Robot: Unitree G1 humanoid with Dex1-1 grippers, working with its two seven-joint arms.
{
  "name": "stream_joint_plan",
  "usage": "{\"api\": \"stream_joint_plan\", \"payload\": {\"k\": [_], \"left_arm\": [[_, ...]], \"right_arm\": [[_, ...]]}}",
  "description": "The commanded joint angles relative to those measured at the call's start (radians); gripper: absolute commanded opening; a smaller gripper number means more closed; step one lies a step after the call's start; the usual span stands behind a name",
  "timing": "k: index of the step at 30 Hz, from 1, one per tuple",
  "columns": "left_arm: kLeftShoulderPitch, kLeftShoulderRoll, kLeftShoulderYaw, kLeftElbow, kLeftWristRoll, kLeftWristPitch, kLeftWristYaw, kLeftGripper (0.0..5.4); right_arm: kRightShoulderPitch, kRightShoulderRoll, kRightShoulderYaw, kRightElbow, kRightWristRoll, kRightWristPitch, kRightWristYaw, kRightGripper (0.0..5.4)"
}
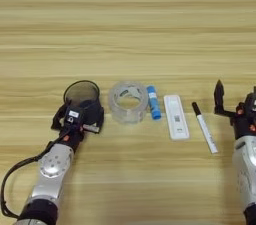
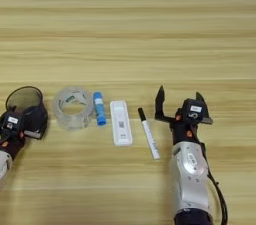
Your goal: Move the objects on the table
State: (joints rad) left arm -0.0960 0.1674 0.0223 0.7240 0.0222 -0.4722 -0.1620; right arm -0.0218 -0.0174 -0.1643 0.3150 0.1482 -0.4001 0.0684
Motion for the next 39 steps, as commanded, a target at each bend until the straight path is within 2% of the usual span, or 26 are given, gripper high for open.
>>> {"api": "stream_joint_plan", "payload": {"k": [1,13,26,39], "left_arm": [[0.006,0.003,0.001,-0.014,0.005,-0.002,0.007,5.38],[0.041,0.005,0.02,-0.075,-0.012,0.013,0.01,5.38],[0.065,-0.005,0.016,-0.147,-0.049,0.036,-0.037,5.38],[0.139,-0.021,0.002,-0.244,-0.044,0.081,-0.041,5.38]], "right_arm": [[0.004,0.004,0.001,-0.005,-0.003,0.019,-0.009,5.4],[0.007,0.004,0.001,-0.008,-0.004,0.019,-0.01,5.4],[0.004,0.003,0.001,-0.005,-0.004,0.019,-0.009,5.4],[0.007,0.002,0.001,-0.011,-0.004,0.022,-0.009,5.4]]}}
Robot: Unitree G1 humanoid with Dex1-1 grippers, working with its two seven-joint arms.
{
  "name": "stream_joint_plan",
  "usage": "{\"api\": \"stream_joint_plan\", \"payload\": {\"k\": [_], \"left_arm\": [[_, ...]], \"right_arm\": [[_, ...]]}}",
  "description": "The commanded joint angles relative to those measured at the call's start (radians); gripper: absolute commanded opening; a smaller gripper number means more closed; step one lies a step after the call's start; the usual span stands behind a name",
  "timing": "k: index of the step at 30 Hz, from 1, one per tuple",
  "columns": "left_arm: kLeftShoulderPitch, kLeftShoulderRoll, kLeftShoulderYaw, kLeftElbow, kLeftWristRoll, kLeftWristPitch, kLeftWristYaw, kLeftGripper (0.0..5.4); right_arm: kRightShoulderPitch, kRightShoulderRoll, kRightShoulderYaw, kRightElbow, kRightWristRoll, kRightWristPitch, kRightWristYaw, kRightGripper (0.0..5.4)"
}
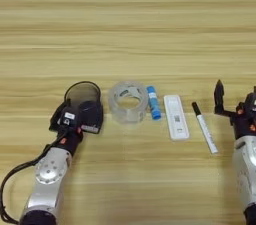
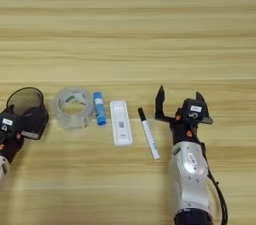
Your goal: Move the objects on the table
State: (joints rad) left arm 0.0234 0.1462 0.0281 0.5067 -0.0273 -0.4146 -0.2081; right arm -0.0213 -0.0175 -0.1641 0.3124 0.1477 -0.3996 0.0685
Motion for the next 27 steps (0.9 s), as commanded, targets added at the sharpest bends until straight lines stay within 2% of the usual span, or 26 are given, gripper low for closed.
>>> {"api": "stream_joint_plan", "payload": {"k": [1,12,27], "left_arm": [[0.023,0.0,-0.004,-0.031,0.006,0.025,0.005,5.38],[0.072,0.006,-0.004,-0.074,0.01,0.039,0.008,5.38],[0.109,0.02,0.006,-0.126,0.007,0.059,0.007,5.38]], "right_arm": [[0.006,0.002,0.0,-0.009,-0.003,0.021,-0.009,5.4],[0.005,0.003,0.0,-0.01,-0.002,0.025,-0.008,5.4],[0.002,0.001,-0.002,-0.005,-0.001,0.025,-0.007,5.4]]}}
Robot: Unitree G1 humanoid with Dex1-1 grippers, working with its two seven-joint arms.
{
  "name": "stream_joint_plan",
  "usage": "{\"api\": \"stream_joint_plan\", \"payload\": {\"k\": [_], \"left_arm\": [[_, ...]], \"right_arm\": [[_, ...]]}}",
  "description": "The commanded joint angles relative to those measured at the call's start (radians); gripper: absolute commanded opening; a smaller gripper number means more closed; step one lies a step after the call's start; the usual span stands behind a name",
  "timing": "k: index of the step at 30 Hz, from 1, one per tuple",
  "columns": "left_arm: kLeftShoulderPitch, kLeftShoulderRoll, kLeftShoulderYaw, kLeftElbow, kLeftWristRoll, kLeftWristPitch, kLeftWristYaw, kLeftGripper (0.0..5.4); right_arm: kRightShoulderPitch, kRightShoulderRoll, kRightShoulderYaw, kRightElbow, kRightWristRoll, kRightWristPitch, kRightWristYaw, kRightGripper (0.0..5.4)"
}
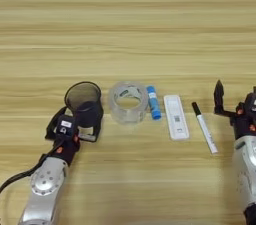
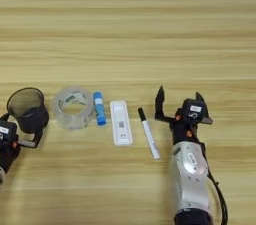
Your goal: Move the objects on the table
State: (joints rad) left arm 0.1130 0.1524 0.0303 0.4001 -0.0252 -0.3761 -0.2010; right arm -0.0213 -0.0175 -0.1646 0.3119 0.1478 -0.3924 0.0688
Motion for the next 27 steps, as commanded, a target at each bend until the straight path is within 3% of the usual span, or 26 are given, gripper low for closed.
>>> {"api": "stream_joint_plan", "payload": {"k": [1,27], "left_arm": [[0.022,0.016,0.005,-0.023,0.007,0.022,0.001,5.38],[0.039,0.067,0.057,0.003,0.021,0.076,0.041,5.38]], "right_arm": [[0.002,0.001,-0.002,-0.004,-0.001,0.017,-0.008,5.4],[0.0,0.002,-0.002,-0.003,-0.003,0.016,-0.011,5.4]]}}
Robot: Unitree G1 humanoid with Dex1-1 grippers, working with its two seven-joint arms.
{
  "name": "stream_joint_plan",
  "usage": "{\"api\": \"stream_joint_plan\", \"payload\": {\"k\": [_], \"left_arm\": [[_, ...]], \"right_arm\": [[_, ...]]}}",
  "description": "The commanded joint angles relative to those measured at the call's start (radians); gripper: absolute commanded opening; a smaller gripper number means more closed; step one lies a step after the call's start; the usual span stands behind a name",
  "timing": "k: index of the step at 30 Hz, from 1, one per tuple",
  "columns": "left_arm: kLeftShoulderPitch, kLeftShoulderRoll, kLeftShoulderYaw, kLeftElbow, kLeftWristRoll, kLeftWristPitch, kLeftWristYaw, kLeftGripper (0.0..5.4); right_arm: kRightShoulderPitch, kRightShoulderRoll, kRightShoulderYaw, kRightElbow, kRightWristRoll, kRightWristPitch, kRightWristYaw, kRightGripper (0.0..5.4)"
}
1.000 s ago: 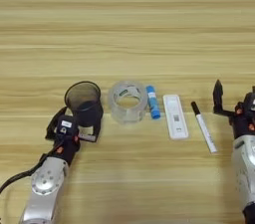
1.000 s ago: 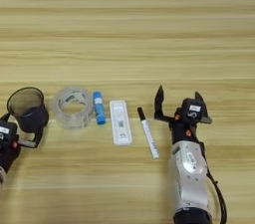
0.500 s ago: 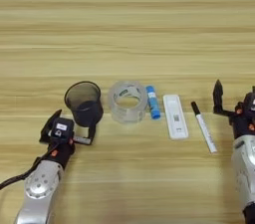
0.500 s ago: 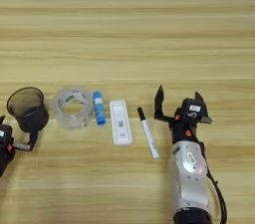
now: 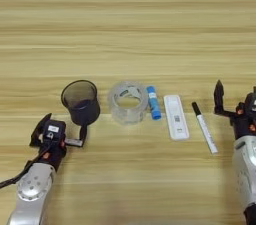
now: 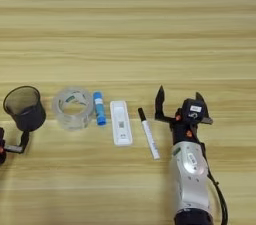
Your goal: Move the objects on the table
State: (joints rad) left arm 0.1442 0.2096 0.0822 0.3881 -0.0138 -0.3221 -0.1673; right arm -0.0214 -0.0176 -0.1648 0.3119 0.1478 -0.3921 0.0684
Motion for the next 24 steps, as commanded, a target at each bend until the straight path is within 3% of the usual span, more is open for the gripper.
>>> {"api": "stream_joint_plan", "payload": {"k": [1,14,20,24], "left_arm": [[0.008,0.011,0.009,0.018,0.009,0.025,0.012,5.38],[-0.011,0.032,0.062,0.057,0.018,0.065,0.072,5.38],[-0.042,0.025,0.095,0.073,0.018,0.021,0.136,5.38],[-0.091,0.011,0.1,0.097,0.011,-0.014,0.158,5.38]], "right_arm": [[0.0,0.003,-0.001,-0.003,-0.004,0.016,-0.011,5.4],[-0.002,0.004,0.001,0.001,-0.006,0.015,-0.014,5.4],[-0.004,0.003,0.005,0.002,-0.005,0.015,-0.016,5.4],[-0.008,0.002,0.005,0.009,-0.004,0.014,-0.015,5.4]]}}
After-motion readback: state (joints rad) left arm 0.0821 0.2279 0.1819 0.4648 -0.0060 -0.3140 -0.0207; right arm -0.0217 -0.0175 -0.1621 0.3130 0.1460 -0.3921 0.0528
